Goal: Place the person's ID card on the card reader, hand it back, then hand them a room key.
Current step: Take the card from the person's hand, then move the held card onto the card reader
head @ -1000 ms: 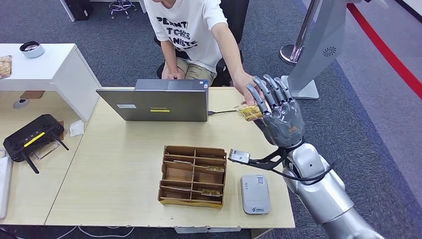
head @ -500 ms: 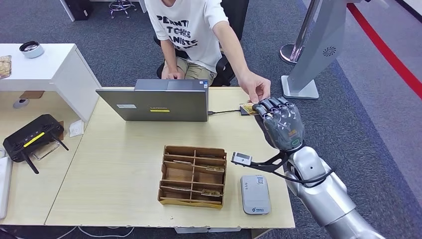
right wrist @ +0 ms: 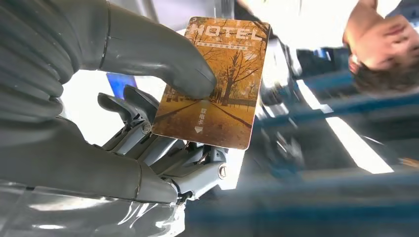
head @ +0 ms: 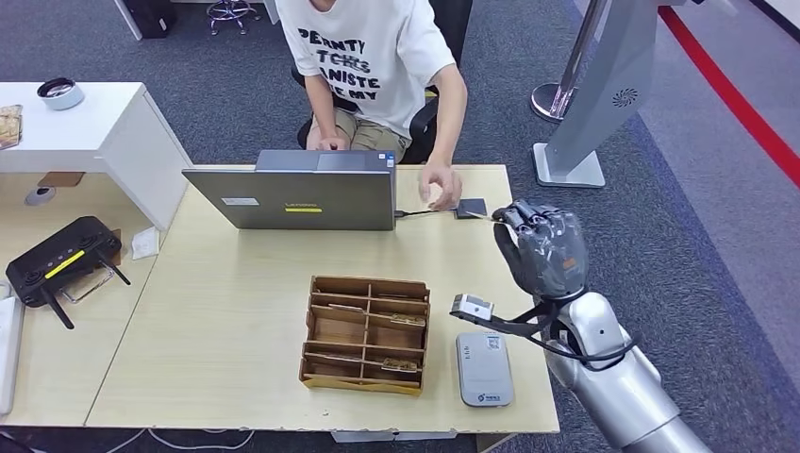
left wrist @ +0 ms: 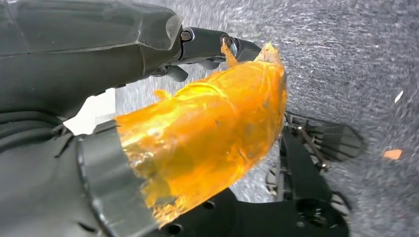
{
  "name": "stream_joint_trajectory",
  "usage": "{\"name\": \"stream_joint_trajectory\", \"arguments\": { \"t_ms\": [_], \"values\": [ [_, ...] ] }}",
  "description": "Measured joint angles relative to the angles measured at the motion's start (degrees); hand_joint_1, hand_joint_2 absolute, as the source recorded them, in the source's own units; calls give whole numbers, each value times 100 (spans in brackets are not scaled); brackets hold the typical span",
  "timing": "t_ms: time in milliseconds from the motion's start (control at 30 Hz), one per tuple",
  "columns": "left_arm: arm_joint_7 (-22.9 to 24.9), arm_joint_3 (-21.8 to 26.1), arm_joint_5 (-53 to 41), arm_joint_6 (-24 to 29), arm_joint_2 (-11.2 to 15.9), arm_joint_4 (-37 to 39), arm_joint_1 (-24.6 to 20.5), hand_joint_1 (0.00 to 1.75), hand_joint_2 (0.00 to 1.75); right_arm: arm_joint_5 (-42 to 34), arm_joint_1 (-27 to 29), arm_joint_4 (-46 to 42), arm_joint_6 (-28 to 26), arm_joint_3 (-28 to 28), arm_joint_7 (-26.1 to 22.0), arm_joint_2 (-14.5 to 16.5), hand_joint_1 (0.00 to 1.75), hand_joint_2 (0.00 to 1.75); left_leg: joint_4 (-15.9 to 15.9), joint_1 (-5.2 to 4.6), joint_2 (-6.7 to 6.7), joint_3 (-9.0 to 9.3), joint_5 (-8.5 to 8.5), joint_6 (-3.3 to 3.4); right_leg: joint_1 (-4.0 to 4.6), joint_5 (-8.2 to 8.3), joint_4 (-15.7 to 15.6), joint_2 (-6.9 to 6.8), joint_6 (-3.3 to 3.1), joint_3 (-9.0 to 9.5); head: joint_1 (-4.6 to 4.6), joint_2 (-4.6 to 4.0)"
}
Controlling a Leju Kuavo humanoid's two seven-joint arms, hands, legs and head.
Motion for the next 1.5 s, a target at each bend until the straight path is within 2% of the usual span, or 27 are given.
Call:
{"name": "stream_joint_trajectory", "arguments": {
  "t_ms": [67, 233, 400, 500, 600, 733, 867, 1100, 1267, 1500],
  "values": [
    [-33, 108, 143, 53, -23, 0, 15, 0, 0, -758, 163, -229, 342, -91, -105, 69, 175, 175, 0, 0, 1, -1, 0, 0, 0, 0, 0, 1, 0, -1, -1, 0],
    [-90, 299, 328, 112, -78, 0, 47, 0, 0, -1806, 436, -726, 954, -244, -312, 202, 175, 175, 0, 0, 0, -1, 0, 0, 0, 0, 0, 0, 0, -3, 0, 0],
    [-206, 518, 628, 225, -147, 0, 91, 0, 0, -4173, 1033, -1504, 2226, -390, -635, 258, 175, 175, 0, 0, -3, -2, -3, 1, 0, -4, -1, -2, 3, -4, -1, 0],
    [-246, 632, 758, 285, -186, 0, 114, 0, 0, -5749, 1591, -1961, 2991, -538, -751, 154, 175, 175, 0, -1, -8, -5, -9, 5, -1, -8, -2, -7, 7, -5, 0, 0],
    [-290, 721, 855, 330, -219, 0, 151, 0, 0, -6549, 2120, -2268, 3361, -787, -896, -47, 175, 175, 0, -3, -3, -4, -16, 9, -2, -9, -4, -3, 8, -6, -1, 0],
    [-337, 826, 936, 360, -250, 2, 186, 0, 0, -6810, 2887, -2569, 3558, -1207, -1004, -449, 175, 175, 1, -10, -9, -6, -25, 19, -9, -18, -8, -11, 22, 3, 1, 0],
    [-342, 878, 972, 381, -275, 4, 195, 0, 0, -6762, 3260, -2741, 3594, -1473, -911, -676, 175, 175, 1, -14, 13, 5, -31, 21, -12, -17, -8, 11, 23, 3, -1, 0],
    [-338, 946, 1030, 401, -314, 4, 206, 0, 0, -5691, 3853, -2825, 3073, -1590, -290, -1169, 175, 175, 1, -15, 14, 5, -32, 23, -13, -18, -8, 14, 24, 6, 0, 0],
    [-286, 947, 991, 382, -316, 4, 201, 0, 0, -5325, 3711, -2455, 2964, -1148, -5, -1295, 175, 175, 0, -14, 14, 7, -32, 24, -13, -18, -8, 16, 24, 8, 0, 0],
    [-240, 922, 923, 361, -315, 4, 182, 0, 0, -5102, 2840, -1467, 2985, -301, 115, -1164, 175, 175, 0, -13, 20, 15, -25, 24, -12, -11, -6, 19, 17, 11, -1, 0]
  ]
}}
